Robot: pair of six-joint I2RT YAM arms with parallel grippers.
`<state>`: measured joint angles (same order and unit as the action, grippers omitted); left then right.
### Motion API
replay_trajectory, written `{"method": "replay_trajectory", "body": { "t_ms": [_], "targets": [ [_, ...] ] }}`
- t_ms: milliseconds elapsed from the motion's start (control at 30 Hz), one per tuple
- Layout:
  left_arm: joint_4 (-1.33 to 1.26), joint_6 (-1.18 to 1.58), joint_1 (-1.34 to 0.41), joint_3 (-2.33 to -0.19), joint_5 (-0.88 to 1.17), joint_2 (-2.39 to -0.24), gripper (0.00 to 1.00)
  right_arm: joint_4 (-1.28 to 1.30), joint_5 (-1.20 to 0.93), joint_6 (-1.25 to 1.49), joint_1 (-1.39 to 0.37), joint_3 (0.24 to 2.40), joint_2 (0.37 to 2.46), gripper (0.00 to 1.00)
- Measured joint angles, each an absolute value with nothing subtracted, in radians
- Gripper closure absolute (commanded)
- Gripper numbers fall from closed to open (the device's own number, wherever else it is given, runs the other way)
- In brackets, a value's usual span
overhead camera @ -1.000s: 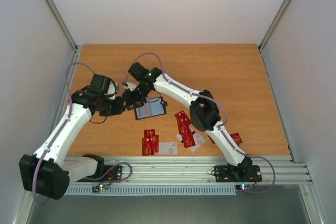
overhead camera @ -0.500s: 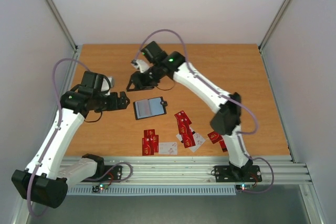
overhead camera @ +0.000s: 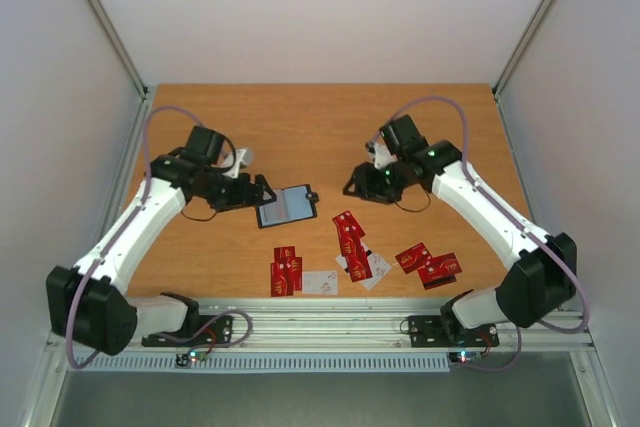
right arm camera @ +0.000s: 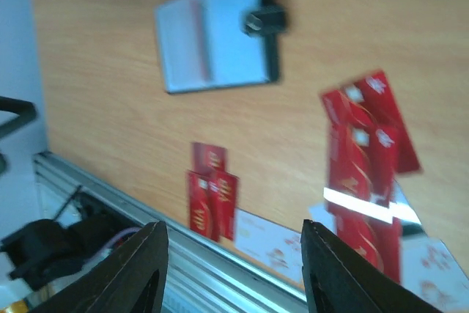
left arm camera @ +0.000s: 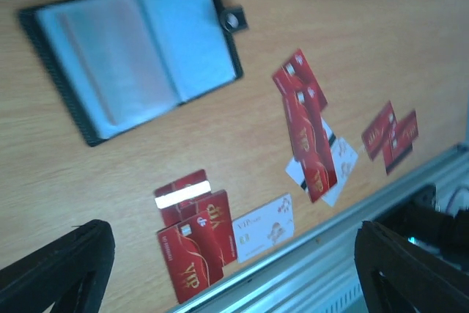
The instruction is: Put the credit cards into the card holder
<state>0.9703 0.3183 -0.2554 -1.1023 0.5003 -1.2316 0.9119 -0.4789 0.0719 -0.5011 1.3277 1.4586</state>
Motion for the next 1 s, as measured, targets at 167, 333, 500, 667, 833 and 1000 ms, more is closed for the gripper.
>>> {"method": "replay_trajectory", "body": {
  "t_ms": [167, 333, 500, 667, 833, 1000],
  "targets": [
    [0.923, 0.302, -0.39, -1.102, 0.55, -1.351, 0.2, 0.94, -0.448, 0.113, -0.467, 1.111, 1.344, 0.47],
    [0.885, 0.302, -0.491, -1.104, 0.56, -1.457, 0.24, 0.964, -0.448, 0.134, -0.459, 1.017, 1.319, 0.47],
    [0.888, 0.276, -0.59, -1.124, 0.543, -1.541, 0.33, 0.94, -0.507, 0.149, -0.46, 0.94, 1.319, 0.47],
    [0.916, 0.265, -0.647, -1.124, 0.45, -1.562, 0.36, 0.894, -0.556, 0.185, -0.472, 0.871, 1.314, 0.47],
    [0.925, 0.308, -0.644, -1.052, 0.355, -1.499, 0.35, 0.831, -0.585, 0.213, -0.53, 0.864, 1.34, 0.48],
    [0.915, 0.335, -0.644, -0.974, 0.313, -1.515, 0.36, 0.802, -0.589, 0.221, -0.581, 0.899, 1.433, 0.48]
  ]
}}
